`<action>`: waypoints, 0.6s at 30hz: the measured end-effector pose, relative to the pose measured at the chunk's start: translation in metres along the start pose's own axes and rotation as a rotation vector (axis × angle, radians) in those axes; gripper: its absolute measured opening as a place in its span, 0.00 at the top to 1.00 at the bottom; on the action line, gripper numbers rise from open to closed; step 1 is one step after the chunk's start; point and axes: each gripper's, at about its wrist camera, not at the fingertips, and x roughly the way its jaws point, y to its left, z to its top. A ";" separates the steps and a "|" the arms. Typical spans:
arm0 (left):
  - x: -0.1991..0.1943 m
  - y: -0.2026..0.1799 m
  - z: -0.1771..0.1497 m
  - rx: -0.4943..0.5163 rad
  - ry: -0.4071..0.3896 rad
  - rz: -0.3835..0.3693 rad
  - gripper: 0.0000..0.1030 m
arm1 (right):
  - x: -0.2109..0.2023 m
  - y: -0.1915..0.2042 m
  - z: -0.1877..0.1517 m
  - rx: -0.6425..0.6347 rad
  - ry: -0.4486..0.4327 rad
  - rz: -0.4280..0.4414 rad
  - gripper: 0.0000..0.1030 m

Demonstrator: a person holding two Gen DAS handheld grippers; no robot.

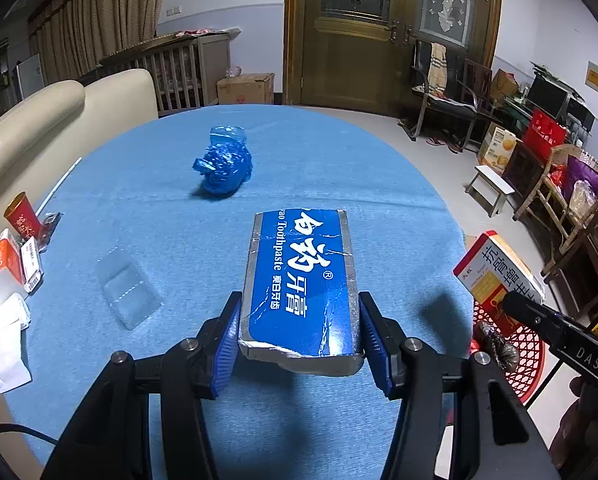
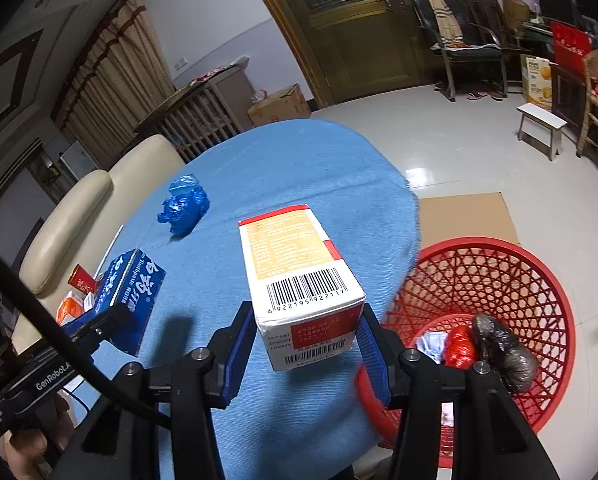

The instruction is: Collect trash

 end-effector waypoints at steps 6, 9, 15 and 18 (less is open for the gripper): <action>0.003 -0.013 0.003 0.021 0.000 -0.014 0.45 | -0.006 -0.016 0.001 0.028 -0.014 -0.021 0.48; 0.003 -0.019 0.004 0.030 -0.001 -0.020 0.45 | -0.010 -0.022 0.003 0.038 -0.023 -0.029 0.48; 0.004 -0.035 0.006 0.057 0.001 -0.035 0.45 | -0.017 -0.036 0.005 0.058 -0.040 -0.053 0.48; 0.004 -0.043 0.007 0.068 0.002 -0.046 0.45 | -0.021 -0.046 0.004 0.074 -0.048 -0.071 0.48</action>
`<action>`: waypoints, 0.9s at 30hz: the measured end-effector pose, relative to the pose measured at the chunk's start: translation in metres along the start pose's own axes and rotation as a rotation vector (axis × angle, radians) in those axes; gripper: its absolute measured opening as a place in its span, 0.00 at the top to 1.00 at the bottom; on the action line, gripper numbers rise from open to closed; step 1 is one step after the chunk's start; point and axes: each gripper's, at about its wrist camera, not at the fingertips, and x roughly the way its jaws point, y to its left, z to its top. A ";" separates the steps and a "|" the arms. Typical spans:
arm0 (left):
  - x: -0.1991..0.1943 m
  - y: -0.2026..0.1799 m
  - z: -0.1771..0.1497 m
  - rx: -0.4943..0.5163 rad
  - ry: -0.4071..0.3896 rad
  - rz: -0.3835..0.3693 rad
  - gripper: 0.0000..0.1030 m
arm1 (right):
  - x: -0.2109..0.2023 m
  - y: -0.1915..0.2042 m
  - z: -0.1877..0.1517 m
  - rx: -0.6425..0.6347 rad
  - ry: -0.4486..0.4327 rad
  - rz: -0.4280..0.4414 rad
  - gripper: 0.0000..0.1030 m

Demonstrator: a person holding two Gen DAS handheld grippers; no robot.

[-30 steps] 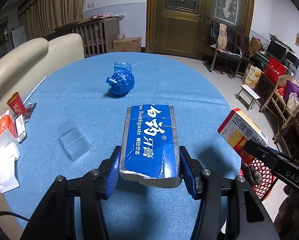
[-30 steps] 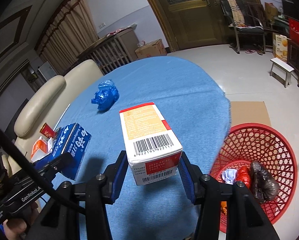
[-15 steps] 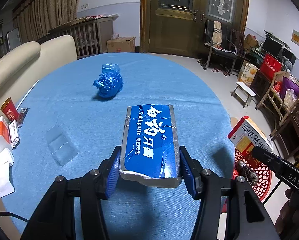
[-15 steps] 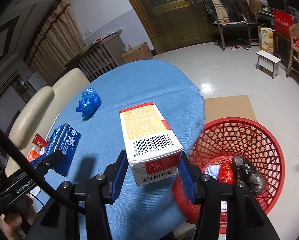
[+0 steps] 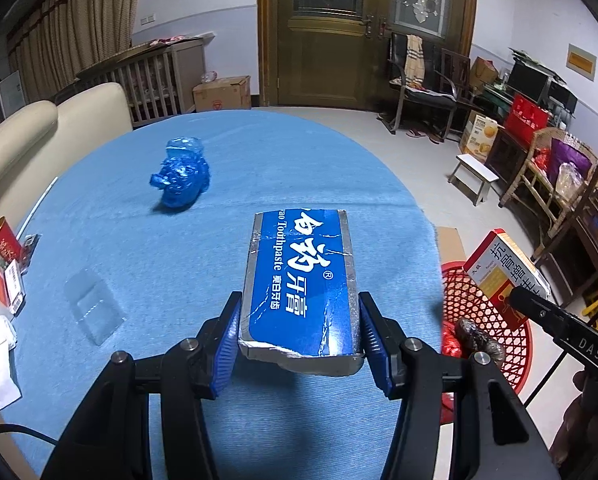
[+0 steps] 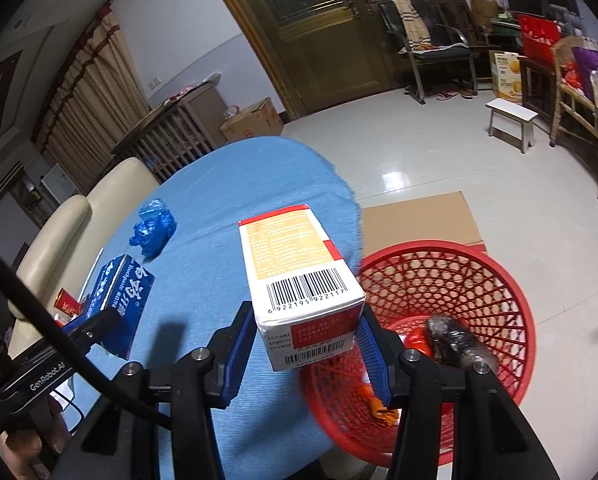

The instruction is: Collect trash

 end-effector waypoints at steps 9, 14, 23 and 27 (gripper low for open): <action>0.002 -0.040 0.007 0.063 -0.006 -0.052 0.45 | -0.016 -0.046 0.000 0.069 -0.029 -0.078 0.48; 0.003 -0.058 0.011 0.092 -0.008 -0.075 0.45 | -0.021 -0.066 0.000 0.092 -0.035 -0.116 0.48; 0.008 -0.084 0.009 0.140 0.002 -0.103 0.45 | -0.027 -0.095 -0.002 0.129 -0.039 -0.163 0.48; 0.009 -0.092 0.009 0.157 0.007 -0.107 0.45 | -0.025 -0.100 -0.003 0.133 -0.033 -0.168 0.48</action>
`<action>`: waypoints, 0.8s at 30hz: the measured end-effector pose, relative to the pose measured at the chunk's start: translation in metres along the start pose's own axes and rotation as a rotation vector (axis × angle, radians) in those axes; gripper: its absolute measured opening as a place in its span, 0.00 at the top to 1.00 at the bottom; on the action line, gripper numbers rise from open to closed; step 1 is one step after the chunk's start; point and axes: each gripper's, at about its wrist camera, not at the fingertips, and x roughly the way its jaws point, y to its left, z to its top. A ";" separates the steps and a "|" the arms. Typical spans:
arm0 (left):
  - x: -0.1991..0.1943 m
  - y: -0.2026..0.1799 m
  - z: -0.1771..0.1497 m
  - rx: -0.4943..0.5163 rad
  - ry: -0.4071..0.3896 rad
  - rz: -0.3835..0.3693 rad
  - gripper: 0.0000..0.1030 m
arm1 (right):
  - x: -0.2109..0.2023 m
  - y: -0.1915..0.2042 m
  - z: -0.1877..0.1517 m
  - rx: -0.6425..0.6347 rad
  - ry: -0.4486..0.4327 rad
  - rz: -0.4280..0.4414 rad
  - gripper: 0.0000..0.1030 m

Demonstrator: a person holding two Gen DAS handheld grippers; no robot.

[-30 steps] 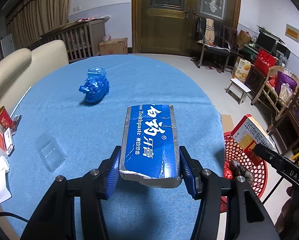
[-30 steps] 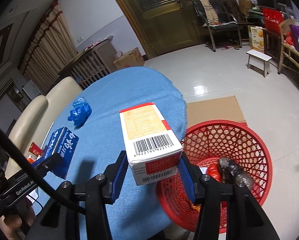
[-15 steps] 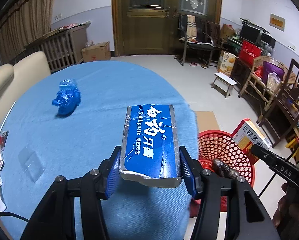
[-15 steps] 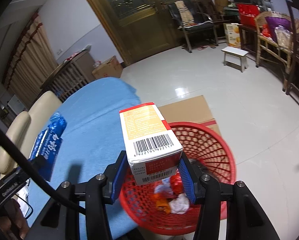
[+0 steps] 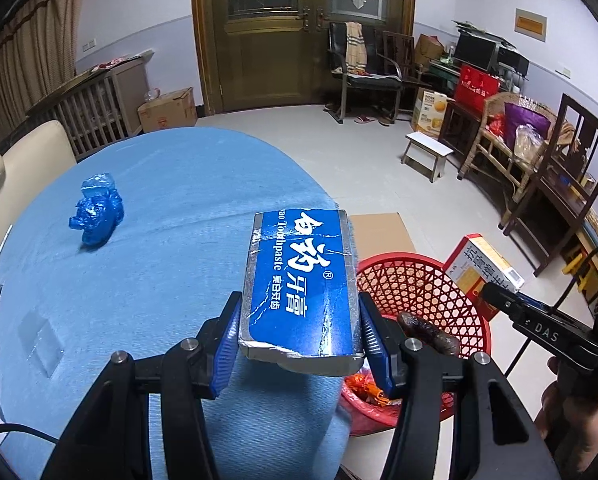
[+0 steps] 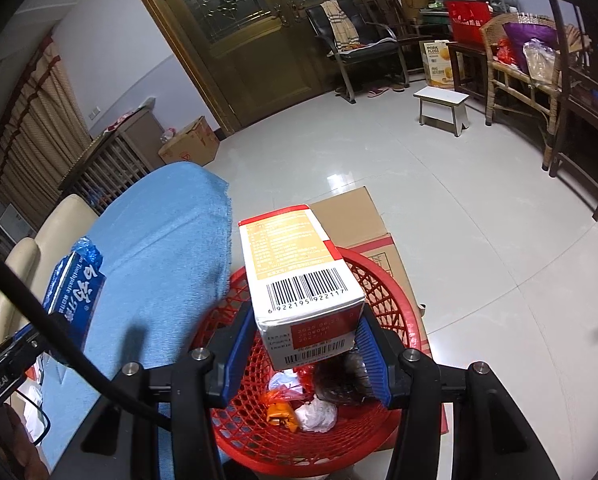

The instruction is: Collect trash

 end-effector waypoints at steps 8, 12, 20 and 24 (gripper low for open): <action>0.002 -0.012 0.001 0.022 0.006 -0.008 0.45 | 0.005 -0.003 0.000 0.002 0.010 -0.004 0.48; 0.002 -0.016 0.001 0.034 0.009 -0.013 0.45 | 0.009 -0.006 -0.001 0.005 0.021 -0.009 0.48; 0.005 -0.025 0.002 0.050 0.018 -0.015 0.45 | 0.015 -0.011 -0.002 0.013 0.030 -0.014 0.48; 0.005 -0.028 0.003 0.055 0.020 -0.015 0.45 | 0.018 -0.013 -0.003 0.015 0.034 -0.015 0.48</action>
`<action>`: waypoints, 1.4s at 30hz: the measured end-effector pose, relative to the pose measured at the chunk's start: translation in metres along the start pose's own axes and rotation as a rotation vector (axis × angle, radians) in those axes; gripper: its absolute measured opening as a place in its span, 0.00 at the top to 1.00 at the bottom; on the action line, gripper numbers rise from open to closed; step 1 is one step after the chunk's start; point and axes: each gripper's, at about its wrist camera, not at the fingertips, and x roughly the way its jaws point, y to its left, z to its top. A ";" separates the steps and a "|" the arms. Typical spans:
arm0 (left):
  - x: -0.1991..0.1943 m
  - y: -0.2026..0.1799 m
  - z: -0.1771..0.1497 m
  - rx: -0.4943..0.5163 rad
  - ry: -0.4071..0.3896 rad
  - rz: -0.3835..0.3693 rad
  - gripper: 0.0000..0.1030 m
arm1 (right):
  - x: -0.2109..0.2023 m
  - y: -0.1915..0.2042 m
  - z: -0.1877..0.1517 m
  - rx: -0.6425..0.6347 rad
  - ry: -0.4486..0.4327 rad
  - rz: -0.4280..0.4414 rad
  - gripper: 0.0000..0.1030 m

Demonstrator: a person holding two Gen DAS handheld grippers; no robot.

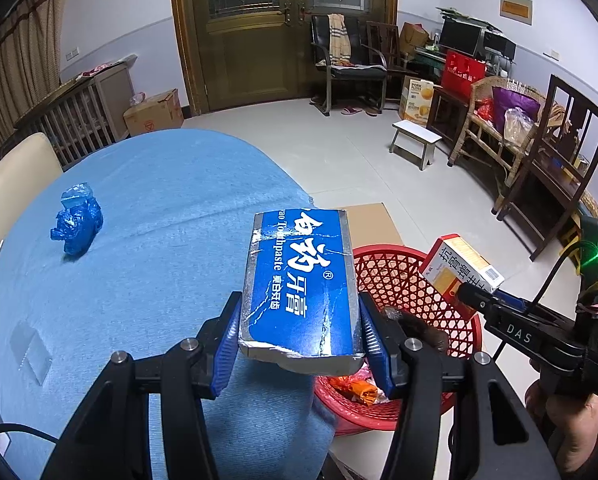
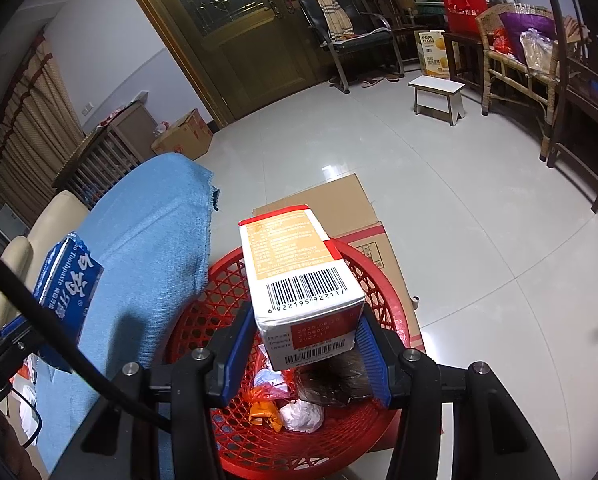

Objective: Collect trash
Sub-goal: 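Open the right tool over the red basket to drop the medicine box, then lower the left tool into the basket and open it to drop the toothpaste box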

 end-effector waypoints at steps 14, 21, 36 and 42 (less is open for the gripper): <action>0.003 -0.010 0.002 0.019 0.011 -0.008 0.45 | 0.022 0.000 0.001 -0.012 0.050 -0.009 0.30; 0.012 -0.022 0.005 0.040 0.025 -0.019 0.45 | 0.011 -0.006 0.005 0.002 0.025 -0.010 0.30; 0.029 -0.052 -0.002 0.085 0.072 -0.061 0.45 | -0.021 -0.031 0.013 0.068 -0.051 -0.013 0.30; 0.032 -0.058 -0.004 0.095 0.080 -0.070 0.45 | -0.023 -0.030 0.014 0.065 -0.055 -0.008 0.30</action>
